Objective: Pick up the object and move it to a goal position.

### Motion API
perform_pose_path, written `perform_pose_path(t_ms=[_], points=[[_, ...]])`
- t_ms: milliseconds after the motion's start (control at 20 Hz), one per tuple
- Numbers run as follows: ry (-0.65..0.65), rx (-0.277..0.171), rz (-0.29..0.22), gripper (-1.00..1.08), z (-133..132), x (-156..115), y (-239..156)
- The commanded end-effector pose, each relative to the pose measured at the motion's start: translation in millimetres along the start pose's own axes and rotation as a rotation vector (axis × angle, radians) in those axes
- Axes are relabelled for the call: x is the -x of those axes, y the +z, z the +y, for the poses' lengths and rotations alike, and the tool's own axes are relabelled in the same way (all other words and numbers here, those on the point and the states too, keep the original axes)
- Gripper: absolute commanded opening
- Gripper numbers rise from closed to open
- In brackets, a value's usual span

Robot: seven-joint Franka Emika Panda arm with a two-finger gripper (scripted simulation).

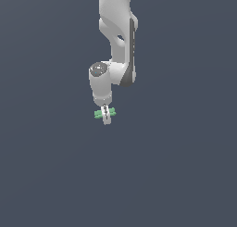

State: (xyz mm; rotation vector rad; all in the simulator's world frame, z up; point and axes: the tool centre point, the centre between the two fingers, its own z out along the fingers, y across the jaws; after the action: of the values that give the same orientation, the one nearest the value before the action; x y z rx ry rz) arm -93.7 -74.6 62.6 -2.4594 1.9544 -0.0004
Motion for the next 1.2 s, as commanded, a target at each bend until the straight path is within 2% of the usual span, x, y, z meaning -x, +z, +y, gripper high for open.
perform_pose_path(t_ms=[0, 750, 1150], points=[[0.000, 0.000, 0.001, -1.00, -14, 15, -16], [0.001, 0.001, 0.004, -1.00, -112, 119, -130], [0.000, 0.001, 0.002, -1.00, -156, 162, -177]])
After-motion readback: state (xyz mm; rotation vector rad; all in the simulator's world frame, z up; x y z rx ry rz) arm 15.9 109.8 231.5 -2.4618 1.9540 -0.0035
